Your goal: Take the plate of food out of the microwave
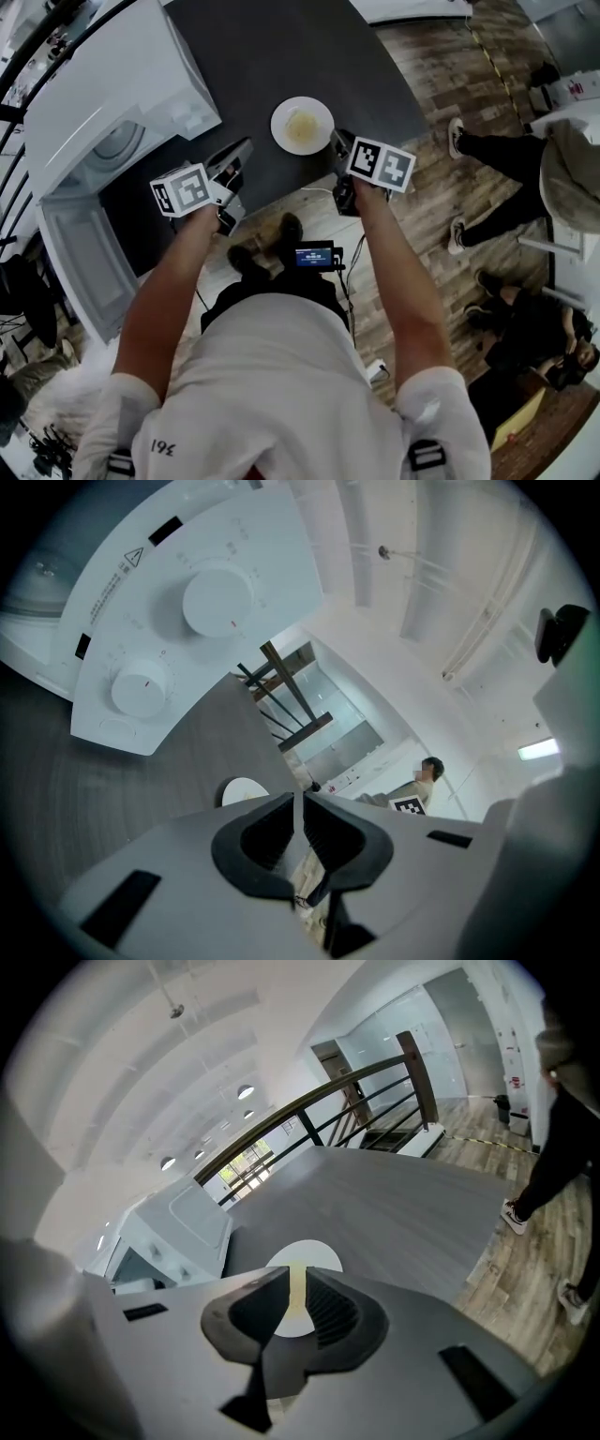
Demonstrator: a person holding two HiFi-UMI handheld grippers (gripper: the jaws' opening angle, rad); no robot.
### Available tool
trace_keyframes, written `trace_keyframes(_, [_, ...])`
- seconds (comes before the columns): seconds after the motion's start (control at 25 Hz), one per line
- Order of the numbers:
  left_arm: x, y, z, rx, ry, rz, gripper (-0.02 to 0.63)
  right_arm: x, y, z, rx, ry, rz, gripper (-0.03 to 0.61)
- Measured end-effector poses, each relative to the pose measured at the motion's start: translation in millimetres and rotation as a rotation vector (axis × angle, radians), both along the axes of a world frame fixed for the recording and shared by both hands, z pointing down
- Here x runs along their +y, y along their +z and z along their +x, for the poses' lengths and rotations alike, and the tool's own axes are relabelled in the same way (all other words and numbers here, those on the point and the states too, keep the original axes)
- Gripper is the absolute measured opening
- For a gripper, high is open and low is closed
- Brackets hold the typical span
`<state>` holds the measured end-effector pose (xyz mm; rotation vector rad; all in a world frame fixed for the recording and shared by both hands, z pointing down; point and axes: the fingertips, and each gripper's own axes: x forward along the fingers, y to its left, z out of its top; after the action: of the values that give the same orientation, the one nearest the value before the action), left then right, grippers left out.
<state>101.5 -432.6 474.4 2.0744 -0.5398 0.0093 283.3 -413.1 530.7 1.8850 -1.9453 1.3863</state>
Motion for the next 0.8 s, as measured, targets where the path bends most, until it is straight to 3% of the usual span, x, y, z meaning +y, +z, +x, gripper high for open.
trace_keyframes(0.2, [19, -21, -21, 0.027, -0.016, 0.015, 0.035, 11, -22, -16, 0.003, -0.014, 0.039, 0.055])
trace_keyframes(0.6, [50, -73, -53, 0.11, 0.012, 0.13, 0.035, 24, -82, -54, 0.018, -0.073, 0.148, 0.054])
trace_keyframes(0.8, [67, -102, -75, 0.135, 0.024, 0.19, 0.034, 37, -113, -84, 0.083, -0.161, 0.203, 0.002])
